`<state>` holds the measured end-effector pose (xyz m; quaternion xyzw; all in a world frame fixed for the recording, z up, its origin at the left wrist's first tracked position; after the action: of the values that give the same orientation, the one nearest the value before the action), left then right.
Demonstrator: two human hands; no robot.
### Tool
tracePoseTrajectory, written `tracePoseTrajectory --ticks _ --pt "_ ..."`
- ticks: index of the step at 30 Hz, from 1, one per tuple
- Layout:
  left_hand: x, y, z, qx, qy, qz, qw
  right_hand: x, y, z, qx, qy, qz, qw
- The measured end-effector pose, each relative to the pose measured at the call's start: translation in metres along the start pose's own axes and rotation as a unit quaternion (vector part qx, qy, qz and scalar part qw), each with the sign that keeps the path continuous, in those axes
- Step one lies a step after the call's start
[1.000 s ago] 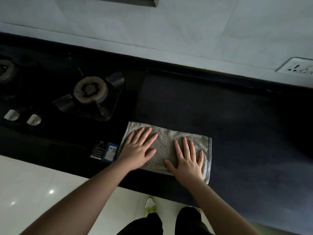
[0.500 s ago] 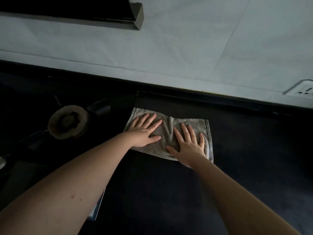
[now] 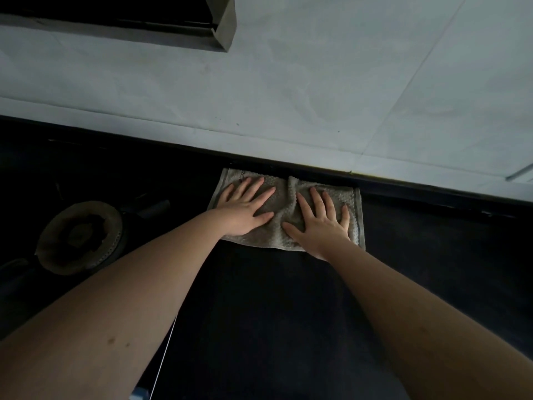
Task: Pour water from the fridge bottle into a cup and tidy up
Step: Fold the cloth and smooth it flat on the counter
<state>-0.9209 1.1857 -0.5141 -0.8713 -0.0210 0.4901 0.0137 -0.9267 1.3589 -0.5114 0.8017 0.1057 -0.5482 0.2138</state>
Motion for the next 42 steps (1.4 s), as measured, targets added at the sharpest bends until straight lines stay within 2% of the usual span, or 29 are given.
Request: tracePoseTrajectory --ticks 6,10,12,20,24,34,42 --pt "-0.001 0.002 0.003 -0.005 -0.047 0.012 0.999 -0.003 0.0 0.006 0.008 0.0 -0.001 1.0" --pt "-0.008 -0.004 -0.003 -0.018 -0.127 0.017 0.992 -0.006 -0.001 0.006 0.017 0.011 0.007 1.0" --pt "0.001 -0.006 -0.016 -0.035 -0.1 0.0 0.994 -0.001 0.005 -0.006 0.025 0.033 0.018 0.999" --pt "0.063 -0.025 -0.109 -0.038 -0.123 -0.007 0.992 0.031 0.02 -0.108 0.014 0.047 0.014 0.999" --pt "0.102 -0.037 -0.169 -0.046 -0.161 -0.022 0.986 0.053 0.031 -0.173 -0.001 0.045 0.001 0.999" --pt "0.163 -0.065 -0.264 -0.03 -0.176 -0.029 0.983 0.096 0.045 -0.284 0.001 0.041 0.005 0.999" --pt "0.178 -0.069 -0.295 0.001 -0.1 -0.026 0.995 0.109 0.053 -0.346 0.0 0.055 0.011 0.998"
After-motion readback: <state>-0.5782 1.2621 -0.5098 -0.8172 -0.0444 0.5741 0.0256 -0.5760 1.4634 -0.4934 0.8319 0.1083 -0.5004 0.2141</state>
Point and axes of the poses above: each hand's wrist, its own z-axis towards the middle knuckle, its own x-axis out of the palm, y = z × x, the point moved 8 cm from there along z, towards the middle knuckle, and after that the axes turned 10 degrees about -x, right-handed, at the moved point
